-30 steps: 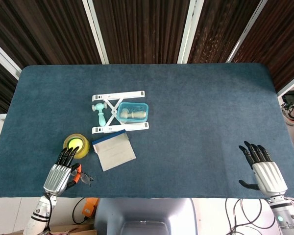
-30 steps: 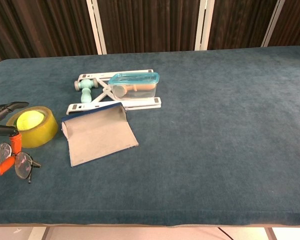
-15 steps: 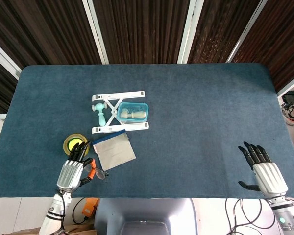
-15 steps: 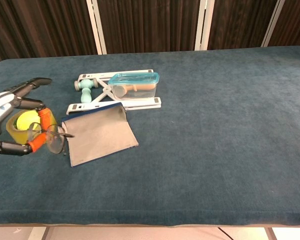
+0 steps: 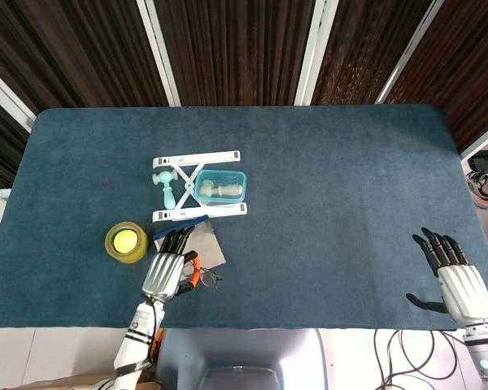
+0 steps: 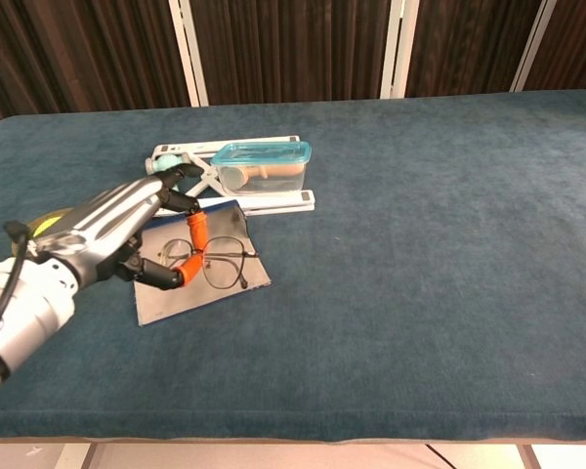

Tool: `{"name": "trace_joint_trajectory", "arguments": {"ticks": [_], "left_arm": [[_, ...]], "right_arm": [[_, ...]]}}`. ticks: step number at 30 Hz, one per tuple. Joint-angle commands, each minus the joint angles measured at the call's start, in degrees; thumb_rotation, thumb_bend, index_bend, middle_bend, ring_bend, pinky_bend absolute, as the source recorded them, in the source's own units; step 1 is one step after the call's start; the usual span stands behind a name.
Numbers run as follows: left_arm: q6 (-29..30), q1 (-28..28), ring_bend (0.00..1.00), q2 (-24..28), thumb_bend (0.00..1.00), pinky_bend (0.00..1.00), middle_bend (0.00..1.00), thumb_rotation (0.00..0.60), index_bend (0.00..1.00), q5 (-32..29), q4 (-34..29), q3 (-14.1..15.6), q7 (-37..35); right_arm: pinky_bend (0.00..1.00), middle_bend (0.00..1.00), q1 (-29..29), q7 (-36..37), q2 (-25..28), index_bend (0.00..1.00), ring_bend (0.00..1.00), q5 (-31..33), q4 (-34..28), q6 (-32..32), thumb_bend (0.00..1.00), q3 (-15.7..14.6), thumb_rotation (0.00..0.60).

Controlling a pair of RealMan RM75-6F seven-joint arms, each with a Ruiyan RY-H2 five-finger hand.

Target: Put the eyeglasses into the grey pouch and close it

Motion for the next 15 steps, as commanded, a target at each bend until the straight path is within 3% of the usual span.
{"name": "trace_joint_trajectory", "arguments": {"ticks": [1, 15], "left_arm": [[-1.96, -2.72, 0.00, -3.11, 0.43, 0.02, 0.03, 0.600, 0.62, -4.44, 3.36, -3.08, 2.68], [-3.58, -8.48, 0.00, -9.10, 0.43, 0.05, 0.06, 0.600, 0.61, -11.64, 14.57, -7.33, 3.24]], "right_arm": [[0.05, 0.00, -0.02, 0.69, 0.31, 0.00, 0.00, 0.06, 0.21, 0.01, 0.17, 0.10, 0.600], [0.05, 0.00, -0.33, 2.23, 0.97, 0.00, 0.00, -0.17, 0.41, 0.54, 0.17, 0.21, 0.600]]}}
